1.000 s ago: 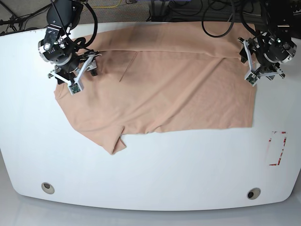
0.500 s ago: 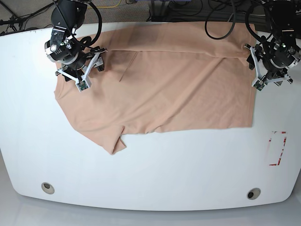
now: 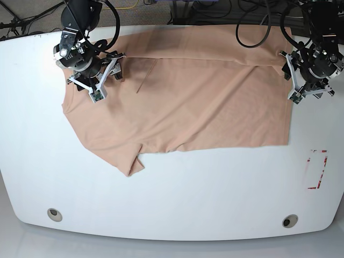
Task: Fold the T-shirt properly
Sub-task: 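Lower the right gripper onto the shirt and grasp the fabric, then drag the grasped fabric with the right gripper toward the shirt hem, then move the left gripper along the shirt side toward the hem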
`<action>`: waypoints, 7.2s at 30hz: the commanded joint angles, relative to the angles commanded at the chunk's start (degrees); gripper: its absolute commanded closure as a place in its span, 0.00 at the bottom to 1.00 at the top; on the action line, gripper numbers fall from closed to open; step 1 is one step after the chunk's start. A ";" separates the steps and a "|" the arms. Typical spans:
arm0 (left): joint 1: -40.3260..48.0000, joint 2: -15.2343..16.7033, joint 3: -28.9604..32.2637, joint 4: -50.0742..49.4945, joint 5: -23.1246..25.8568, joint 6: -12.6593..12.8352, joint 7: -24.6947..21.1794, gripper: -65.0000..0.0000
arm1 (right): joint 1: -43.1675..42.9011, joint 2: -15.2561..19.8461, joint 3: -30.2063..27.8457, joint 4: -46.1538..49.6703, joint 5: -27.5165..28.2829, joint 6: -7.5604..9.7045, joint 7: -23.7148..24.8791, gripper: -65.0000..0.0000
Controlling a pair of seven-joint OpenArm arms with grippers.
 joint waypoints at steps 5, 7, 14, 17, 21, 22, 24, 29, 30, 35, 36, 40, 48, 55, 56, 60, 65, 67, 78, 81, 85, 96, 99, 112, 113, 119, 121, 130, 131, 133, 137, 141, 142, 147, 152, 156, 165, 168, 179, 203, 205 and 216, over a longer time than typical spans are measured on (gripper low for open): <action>0.00 0.09 0.00 -0.09 0.00 0.00 0.00 0.49 | -0.44 0.09 -3.08 -0.26 0.00 0.00 0.00 0.39; 0.00 0.00 0.00 -0.09 0.00 0.00 -0.09 0.49 | -0.44 0.09 -3.78 -0.26 0.00 0.00 0.00 0.39; 0.00 0.00 0.09 -0.09 0.00 0.00 -0.09 0.49 | -0.53 -0.26 -4.75 -0.70 -0.26 0.00 0.00 0.40; 0.00 0.00 0.09 -0.09 0.00 0.00 -0.09 0.49 | 0.00 -0.70 -4.66 -2.37 -0.35 0.00 0.35 0.40; 0.00 -0.09 0.44 -0.09 0.00 0.00 -0.09 0.49 | 0.70 -0.62 -3.69 -4.31 -0.35 0.00 0.35 0.41; 0.00 -0.09 0.62 -0.09 0.00 0.00 -0.09 0.49 | 0.88 -0.62 -3.60 -4.40 -0.35 0.00 0.44 0.44; 0.09 -0.09 0.62 -0.09 0.00 0.00 -0.09 0.49 | 0.79 -0.62 -3.60 -4.84 -0.35 0.00 1.05 0.51; 0.09 -0.09 0.70 -0.09 0.00 0.00 -0.09 0.49 | 0.79 -0.62 -3.60 -4.92 -0.35 0.00 2.20 0.72; 0.09 -0.09 0.70 -0.18 0.00 0.00 -0.09 0.49 | 0.79 -0.62 -3.60 -4.92 -0.35 0.00 2.20 0.75; 0.09 -0.09 0.70 -0.18 0.00 0.00 -0.09 0.49 | 0.79 -0.70 -3.69 -4.84 -0.35 0.00 2.20 0.88; 0.09 -0.09 0.70 -0.18 0.00 0.00 -0.09 0.49 | 0.70 -0.70 -3.69 -4.84 -0.35 0.00 2.20 0.89; 0.09 -0.09 0.79 -0.18 0.00 0.00 -0.09 0.49 | 0.70 -0.79 -3.69 -4.75 -0.35 0.00 2.20 0.95; 0.09 -0.18 2.11 -0.18 0.09 0.00 -0.09 0.49 | -0.26 -0.79 -3.69 -0.70 -0.35 0.00 2.02 0.99; 0.09 -0.18 2.20 -0.18 0.09 0.00 -0.09 0.49 | -0.97 -0.79 -3.69 2.37 -0.35 0.00 1.93 0.89; 0.09 -0.18 2.20 -0.18 0.09 0.00 -0.09 0.49 | -0.97 -0.79 -3.69 2.37 -0.35 0.00 1.93 0.86; 0.09 -0.18 2.20 -0.18 0.09 0.00 -0.09 0.49 | -1.05 -0.79 -3.69 1.93 -0.35 0.00 1.93 0.70; 0.09 -0.18 2.20 -0.18 0.09 0.00 -0.09 0.49 | -0.97 -0.79 -3.69 -0.18 -0.26 0.00 2.11 0.72; 0.09 -0.18 2.20 -0.18 0.09 0.00 -0.09 0.49 | -0.97 -0.79 -3.69 -0.62 -0.26 0.00 2.11 0.75; 0.09 -0.18 2.20 -0.18 0.09 0.00 -0.09 0.49 | -0.79 -0.70 -3.69 -0.97 -0.35 0.00 2.29 1.00; 0.09 -0.18 2.20 -0.18 0.09 0.00 -0.09 0.49 | -0.97 -0.70 -3.69 -0.44 -0.35 0.00 2.29 1.00; 0.09 -0.18 2.20 -0.18 0.09 0.00 -0.09 0.49 | -1.05 -0.70 -3.60 1.49 -0.26 0.00 2.20 1.00; 0.18 -0.18 2.20 -0.18 0.09 0.00 -0.09 0.49 | 0.26 -0.79 -3.60 3.60 0.00 0.00 2.46 1.00; 0.18 -0.18 2.20 -0.18 0.09 0.00 -0.09 0.49 | 1.32 -0.79 -3.60 3.43 0.00 0.00 2.46 1.00; 0.35 -0.18 2.20 -0.18 0.09 0.00 -0.09 0.49 | 6.51 -0.79 -3.78 2.02 0.00 0.00 2.29 1.00; 0.35 -0.18 2.20 -0.18 0.09 0.00 -0.09 0.49 | 6.77 -0.79 -3.87 1.41 0.00 0.00 2.29 1.00; 0.44 -0.18 2.20 -0.18 0.09 0.00 -0.09 0.49 | 9.41 -0.79 -3.78 -2.81 0.00 0.00 2.46 1.00; 0.44 -0.18 2.20 -0.18 0.09 0.00 -0.09 0.49 | 10.29 -0.79 -3.78 -3.96 0.00 0.00 2.46 1.00; 0.44 -0.26 2.20 -0.18 0.09 0.00 -0.09 0.49 | 13.36 -0.79 -3.87 -8.00 0.00 0.00 3.87 1.00; 0.44 -0.26 2.20 -0.18 0.09 0.00 -0.09 0.49 | 13.71 -0.79 -3.87 -8.62 0.00 0.00 4.13 1.00; 0.44 -0.26 2.20 -0.18 0.09 0.00 -0.09 0.49 | 14.42 -0.79 -3.87 -9.85 0.00 0.00 4.22 0.97; 0.44 -0.26 2.20 -0.18 0.09 0.00 -0.09 0.49 | 15.38 -0.79 -3.87 -12.31 -0.09 0.00 4.31 0.83; 0.44 -0.26 2.20 -0.18 0.09 0.00 -0.09 0.49 | 16.00 -0.70 -3.87 -13.19 0.00 0.00 4.31 0.58; 0.44 -0.26 2.20 -0.18 0.09 0.00 -0.09 0.49 | 16.00 -0.70 -3.87 -13.10 0.00 0.00 4.31 0.52; 0.18 -0.26 2.29 -0.18 0.09 0.00 -0.09 0.49 | 16.26 -0.62 -3.78 -11.78 -0.18 0.00 4.31 0.32; 0.00 -0.79 2.29 -0.18 -0.09 0.00 -0.09 0.49 | 16.88 0.97 -0.97 -8.18 -0.53 0.00 4.22 0.32; -1.23 -0.62 2.29 0.00 -0.35 0.00 0.00 0.49 | 16.79 2.90 2.29 -6.68 -0.53 0.00 4.13 0.35; -2.37 4.48 2.02 -0.09 0.09 0.00 -0.18 0.49 | 16.70 5.98 9.76 -8.09 -0.53 0.00 4.13 0.44; -3.08 5.36 2.02 -0.18 0.18 0.00 -0.70 0.49 | 17.23 6.15 11.08 -10.64 -0.53 0.00 4.40 0.44; -9.32 6.42 2.20 -0.62 2.90 0.00 -2.29 0.48 | 28.66 9.32 10.90 -31.56 -0.53 0.00 12.84 0.44; -10.46 6.15 1.85 -0.88 2.90 0.00 -2.37 0.28 | 43.96 14.59 4.66 -63.56 -0.44 0.00 31.38 0.20; -10.46 6.15 1.85 -0.88 2.90 0.00 -2.37 0.28 | 43.96 14.42 4.13 -64.26 -0.44 0.00 32.35 0.20; -10.55 4.40 1.76 -0.97 2.90 0.00 -2.46 0.28 | 44.04 14.07 3.96 -70.07 -0.44 0.00 36.40 0.20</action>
